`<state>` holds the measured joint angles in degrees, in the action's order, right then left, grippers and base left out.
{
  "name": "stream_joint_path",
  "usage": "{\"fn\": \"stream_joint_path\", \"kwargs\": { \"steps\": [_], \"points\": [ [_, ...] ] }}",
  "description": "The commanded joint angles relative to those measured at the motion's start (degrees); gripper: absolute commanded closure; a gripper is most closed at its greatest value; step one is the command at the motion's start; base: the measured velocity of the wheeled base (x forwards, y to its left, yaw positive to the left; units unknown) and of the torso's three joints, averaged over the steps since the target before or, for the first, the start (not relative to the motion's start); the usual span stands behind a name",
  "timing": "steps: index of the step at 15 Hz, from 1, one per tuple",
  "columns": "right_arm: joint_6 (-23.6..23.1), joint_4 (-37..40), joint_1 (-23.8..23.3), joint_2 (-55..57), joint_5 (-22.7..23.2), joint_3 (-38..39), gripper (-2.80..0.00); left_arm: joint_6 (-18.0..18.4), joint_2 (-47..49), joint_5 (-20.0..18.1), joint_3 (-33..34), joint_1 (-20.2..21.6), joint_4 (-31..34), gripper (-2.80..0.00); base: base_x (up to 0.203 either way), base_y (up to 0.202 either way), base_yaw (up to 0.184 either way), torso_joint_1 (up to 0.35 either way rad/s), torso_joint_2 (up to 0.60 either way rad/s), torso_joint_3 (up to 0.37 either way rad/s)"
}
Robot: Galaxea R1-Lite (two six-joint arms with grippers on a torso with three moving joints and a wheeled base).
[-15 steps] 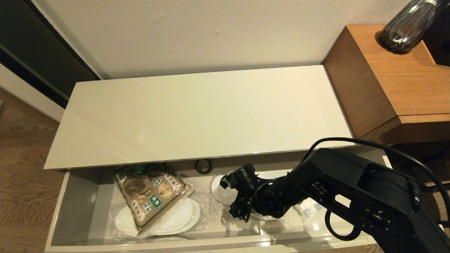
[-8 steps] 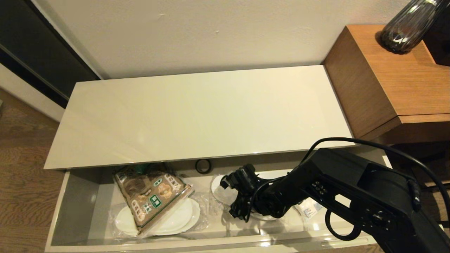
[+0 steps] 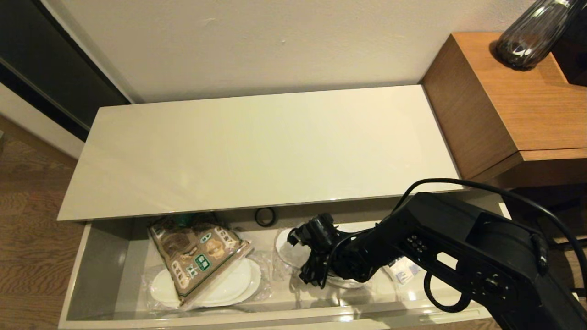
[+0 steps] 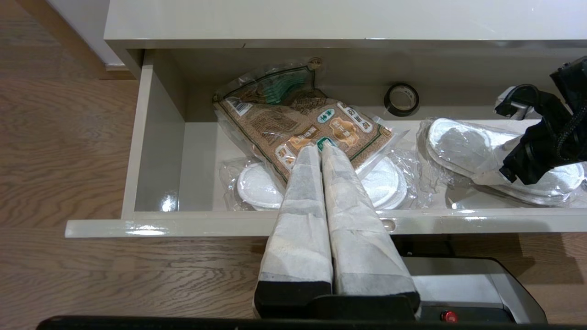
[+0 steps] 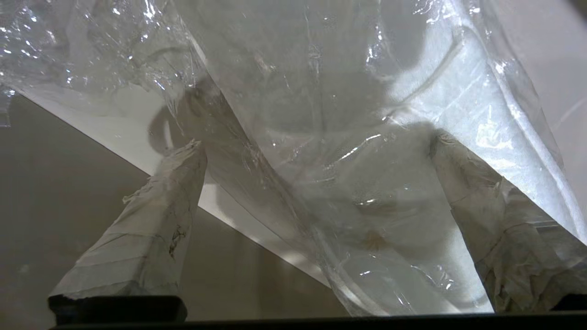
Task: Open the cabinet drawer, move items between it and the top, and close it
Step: Take out the disposable slippers from the drawer
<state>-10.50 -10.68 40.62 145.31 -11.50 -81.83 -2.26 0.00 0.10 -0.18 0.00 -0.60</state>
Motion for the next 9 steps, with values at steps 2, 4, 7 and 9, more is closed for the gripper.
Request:
{"fn": "stream_joint_path", "kwargs": {
  "steps": [2, 4, 7, 9],
  "points": [
    [0.0, 8.0, -0.8, 0.3, 2.1, -4.3, -2.8, 0.0, 0.1, 0.0, 0.0, 0.0, 0.0, 0.0, 0.0, 0.0, 0.0, 0.0, 0.0, 0.0],
    [0.1, 13.8, -1.7, 0.6, 4.8, -7.7, -2.8, 0.0, 0.1, 0.1, 0.0, 0.0, 0.0, 0.0, 0.0, 0.0, 0.0, 0.0, 0.0, 0.0],
    [0.0, 14.3, -2.5, 1.3, 5.7, -8.4, -2.8, 0.0, 0.1, 0.1, 0.0, -0.1, 0.0, 0.0, 0.0, 0.0, 0.0, 0.0, 0.0, 0.0],
    [-0.1, 14.0, -2.5, 2.0, 6.3, -9.5, -2.8, 0.0, 0.1, 0.0, 0.0, 0.0, 0.0, 0.0, 0.0, 0.0, 0.0, 0.0, 0.0, 0.0]
  ]
}}
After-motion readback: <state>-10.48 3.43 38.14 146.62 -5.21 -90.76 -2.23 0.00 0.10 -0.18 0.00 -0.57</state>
